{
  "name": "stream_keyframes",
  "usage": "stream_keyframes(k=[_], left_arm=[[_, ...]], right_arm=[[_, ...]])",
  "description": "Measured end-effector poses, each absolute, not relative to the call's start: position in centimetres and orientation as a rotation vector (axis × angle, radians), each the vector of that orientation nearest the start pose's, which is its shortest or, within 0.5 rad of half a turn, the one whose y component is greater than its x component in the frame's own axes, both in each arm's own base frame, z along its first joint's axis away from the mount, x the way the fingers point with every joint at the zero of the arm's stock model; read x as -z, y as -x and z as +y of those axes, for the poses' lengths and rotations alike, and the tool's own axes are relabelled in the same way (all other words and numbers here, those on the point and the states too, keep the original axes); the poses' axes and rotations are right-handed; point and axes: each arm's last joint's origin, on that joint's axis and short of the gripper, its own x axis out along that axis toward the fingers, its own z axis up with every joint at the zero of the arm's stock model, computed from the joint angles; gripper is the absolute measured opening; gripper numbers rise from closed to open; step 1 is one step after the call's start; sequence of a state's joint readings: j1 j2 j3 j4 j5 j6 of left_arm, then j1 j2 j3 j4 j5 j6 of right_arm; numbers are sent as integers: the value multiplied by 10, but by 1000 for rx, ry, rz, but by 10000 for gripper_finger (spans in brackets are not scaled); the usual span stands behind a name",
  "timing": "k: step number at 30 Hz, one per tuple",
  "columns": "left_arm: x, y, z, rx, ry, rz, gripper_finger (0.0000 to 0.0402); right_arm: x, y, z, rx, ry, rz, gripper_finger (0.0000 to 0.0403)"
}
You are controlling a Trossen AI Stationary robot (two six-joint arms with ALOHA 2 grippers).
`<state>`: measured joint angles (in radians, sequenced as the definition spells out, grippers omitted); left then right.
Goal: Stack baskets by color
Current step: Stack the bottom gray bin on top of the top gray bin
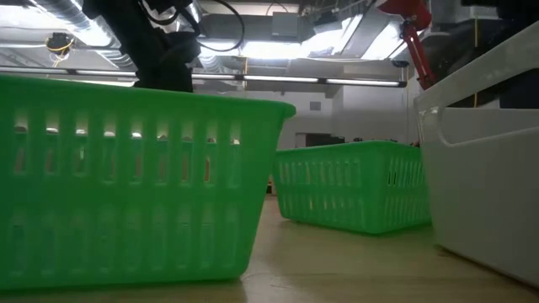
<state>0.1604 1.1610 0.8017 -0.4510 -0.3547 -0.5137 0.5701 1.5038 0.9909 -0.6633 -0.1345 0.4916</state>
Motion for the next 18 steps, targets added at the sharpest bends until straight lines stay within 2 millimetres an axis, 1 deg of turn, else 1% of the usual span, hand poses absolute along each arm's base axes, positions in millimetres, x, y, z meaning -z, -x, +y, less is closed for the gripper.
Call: stream_keyframes(k=[2, 7, 15, 18], left_arm=[[-247, -226, 47, -683, 394, 669, 80], [-247, -226, 47, -681, 389, 670, 80], [-247, -226, 47, -674, 371, 676, 80], [-247, -226, 47, -674, 370, 677, 80]], right_arm=[[-207, -237, 156, -283, -170, 1293, 91], [-202, -238, 157, -272, -167, 1314, 91], [-174, -245, 163, -238, -124, 1400, 91], [-167, -247, 163, -220, -103, 1414, 87]])
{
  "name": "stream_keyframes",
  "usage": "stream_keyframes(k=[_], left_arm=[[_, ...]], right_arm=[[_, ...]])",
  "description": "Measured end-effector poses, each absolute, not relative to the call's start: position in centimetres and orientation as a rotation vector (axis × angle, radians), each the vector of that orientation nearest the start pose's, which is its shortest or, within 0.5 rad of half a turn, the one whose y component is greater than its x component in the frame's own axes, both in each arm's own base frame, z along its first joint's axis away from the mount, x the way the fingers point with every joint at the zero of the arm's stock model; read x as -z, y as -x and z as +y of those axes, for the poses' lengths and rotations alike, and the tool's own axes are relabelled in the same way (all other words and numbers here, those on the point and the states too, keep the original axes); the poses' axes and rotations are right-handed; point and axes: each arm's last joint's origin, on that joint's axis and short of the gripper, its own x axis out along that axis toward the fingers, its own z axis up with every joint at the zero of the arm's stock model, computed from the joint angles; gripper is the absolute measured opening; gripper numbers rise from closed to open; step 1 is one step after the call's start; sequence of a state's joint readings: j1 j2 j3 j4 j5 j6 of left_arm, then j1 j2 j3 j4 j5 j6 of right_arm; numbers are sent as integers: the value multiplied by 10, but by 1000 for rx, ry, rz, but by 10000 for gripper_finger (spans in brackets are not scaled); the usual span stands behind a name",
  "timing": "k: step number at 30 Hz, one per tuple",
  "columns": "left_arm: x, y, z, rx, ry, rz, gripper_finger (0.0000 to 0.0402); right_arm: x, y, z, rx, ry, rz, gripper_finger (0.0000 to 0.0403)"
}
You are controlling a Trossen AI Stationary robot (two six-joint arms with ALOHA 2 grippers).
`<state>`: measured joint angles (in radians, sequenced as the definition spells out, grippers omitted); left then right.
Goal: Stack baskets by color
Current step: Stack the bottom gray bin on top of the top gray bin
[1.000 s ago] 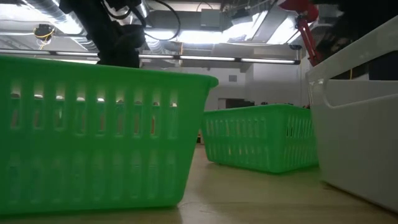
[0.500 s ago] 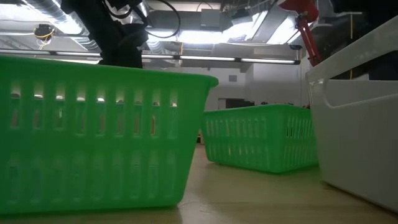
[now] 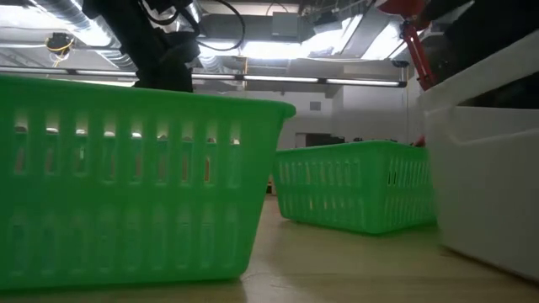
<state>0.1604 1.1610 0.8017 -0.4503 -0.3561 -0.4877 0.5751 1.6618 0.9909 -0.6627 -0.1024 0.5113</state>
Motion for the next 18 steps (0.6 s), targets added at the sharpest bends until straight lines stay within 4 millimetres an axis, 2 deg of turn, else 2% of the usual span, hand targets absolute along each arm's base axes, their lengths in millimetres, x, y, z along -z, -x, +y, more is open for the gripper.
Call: stream_keyframes(k=[3, 6, 10, 13, 18], left_arm=[[-247, -226, 47, -674, 371, 676, 80], [-247, -226, 47, -674, 371, 676, 80], [-247, -226, 47, -673, 371, 675, 80], [-247, -226, 47, -673, 371, 674, 80], [-247, -226, 47, -677, 369, 671, 80]], right_arm=[[-166, -247, 164, -239, -95, 1414, 61], [-168, -247, 165, -279, -124, 1426, 14], [-188, -250, 168, -309, -186, 1404, 5], [-221, -249, 165, -255, -221, 1394, 3], [-300, -236, 142, -15, -63, 1302, 2]])
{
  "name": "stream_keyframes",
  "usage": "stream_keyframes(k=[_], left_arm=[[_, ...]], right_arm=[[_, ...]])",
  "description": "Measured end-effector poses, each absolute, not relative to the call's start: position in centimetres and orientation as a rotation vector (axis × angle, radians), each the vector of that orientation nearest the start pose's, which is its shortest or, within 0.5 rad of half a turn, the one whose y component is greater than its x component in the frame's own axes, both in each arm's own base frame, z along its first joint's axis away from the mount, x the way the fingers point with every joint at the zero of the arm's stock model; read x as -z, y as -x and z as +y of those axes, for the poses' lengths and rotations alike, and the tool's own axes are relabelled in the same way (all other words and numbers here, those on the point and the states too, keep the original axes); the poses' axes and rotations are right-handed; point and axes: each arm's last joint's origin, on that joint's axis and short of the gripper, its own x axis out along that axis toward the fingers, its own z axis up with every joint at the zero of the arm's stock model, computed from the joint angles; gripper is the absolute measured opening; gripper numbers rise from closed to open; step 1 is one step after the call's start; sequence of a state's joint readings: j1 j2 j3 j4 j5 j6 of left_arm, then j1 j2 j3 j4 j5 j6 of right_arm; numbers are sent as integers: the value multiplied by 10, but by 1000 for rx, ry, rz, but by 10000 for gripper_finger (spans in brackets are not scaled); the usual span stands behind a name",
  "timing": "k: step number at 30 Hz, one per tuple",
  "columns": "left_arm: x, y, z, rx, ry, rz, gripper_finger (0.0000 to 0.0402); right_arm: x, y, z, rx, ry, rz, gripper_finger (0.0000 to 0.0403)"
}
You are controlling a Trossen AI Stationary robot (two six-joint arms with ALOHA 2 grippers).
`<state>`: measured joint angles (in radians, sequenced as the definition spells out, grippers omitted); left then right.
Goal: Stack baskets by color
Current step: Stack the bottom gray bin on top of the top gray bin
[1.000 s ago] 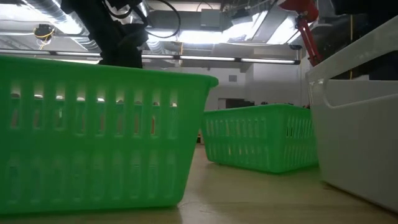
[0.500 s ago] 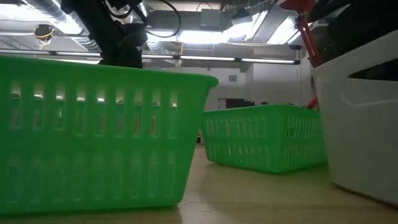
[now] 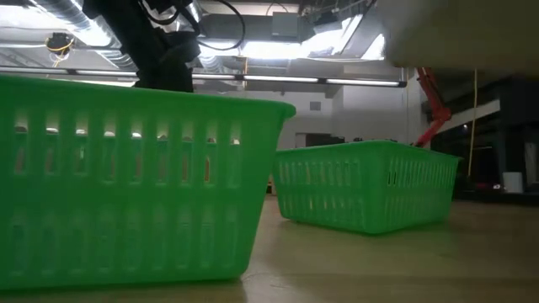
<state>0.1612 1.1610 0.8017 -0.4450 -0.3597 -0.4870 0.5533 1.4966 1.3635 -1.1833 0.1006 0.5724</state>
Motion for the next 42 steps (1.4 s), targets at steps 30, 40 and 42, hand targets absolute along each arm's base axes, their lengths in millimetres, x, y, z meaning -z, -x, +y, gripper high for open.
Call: stream_keyframes(k=[30, 40, 42], left_arm=[[-250, -229, 49, -683, 281, 647, 80], [-251, -229, 49, -682, 284, 632, 80], [-251, -229, 49, -682, 284, 632, 80]], right_arm=[[-383, -257, -212, 497, 261, 752, 0], [-302, -286, -256, 353, 296, 1043, 0], [-296, -288, -258, 330, 299, 1071, 0]])
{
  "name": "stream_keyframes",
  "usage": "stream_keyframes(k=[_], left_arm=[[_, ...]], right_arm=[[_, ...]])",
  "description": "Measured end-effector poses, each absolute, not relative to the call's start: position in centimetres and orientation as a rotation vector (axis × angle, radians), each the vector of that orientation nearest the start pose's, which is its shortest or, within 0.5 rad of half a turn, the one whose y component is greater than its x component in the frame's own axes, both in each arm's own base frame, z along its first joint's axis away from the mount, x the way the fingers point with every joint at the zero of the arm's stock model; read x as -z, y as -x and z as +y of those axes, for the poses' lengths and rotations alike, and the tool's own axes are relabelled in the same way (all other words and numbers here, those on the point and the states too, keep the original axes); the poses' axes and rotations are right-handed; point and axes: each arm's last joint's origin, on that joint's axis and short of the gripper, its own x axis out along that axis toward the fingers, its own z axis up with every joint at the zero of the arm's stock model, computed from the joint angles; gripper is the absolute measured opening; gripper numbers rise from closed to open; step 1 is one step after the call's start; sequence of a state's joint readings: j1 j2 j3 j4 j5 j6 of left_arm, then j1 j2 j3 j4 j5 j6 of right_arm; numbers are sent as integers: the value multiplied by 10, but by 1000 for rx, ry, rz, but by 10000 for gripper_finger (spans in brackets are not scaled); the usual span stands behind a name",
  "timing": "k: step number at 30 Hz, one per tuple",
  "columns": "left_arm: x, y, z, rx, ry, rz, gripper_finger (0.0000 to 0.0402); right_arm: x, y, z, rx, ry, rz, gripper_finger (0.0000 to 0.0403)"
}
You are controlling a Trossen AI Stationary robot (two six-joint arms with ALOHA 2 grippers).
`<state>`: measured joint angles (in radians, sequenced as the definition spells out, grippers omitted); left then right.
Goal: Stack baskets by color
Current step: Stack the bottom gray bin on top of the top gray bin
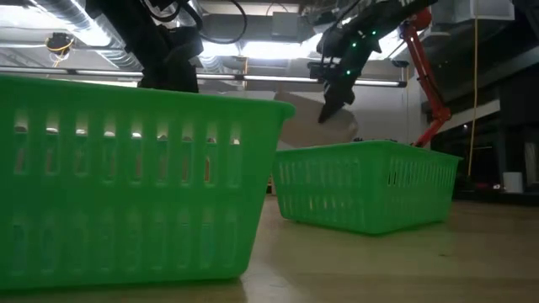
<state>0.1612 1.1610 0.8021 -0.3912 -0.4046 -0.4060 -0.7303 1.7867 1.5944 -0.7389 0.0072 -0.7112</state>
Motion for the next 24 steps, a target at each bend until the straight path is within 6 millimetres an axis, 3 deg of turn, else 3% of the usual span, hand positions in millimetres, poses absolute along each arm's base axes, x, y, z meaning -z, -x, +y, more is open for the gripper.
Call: stream_keyframes(k=[12, 24], left_arm=[[-251, -229, 49, -685, 285, 632, 80], [-251, -229, 49, -685, 284, 632, 80]], right_arm=[[-291, -281, -267, 330, 298, 1099, 0], [-271, -283, -278, 319, 262, 1144, 7]])
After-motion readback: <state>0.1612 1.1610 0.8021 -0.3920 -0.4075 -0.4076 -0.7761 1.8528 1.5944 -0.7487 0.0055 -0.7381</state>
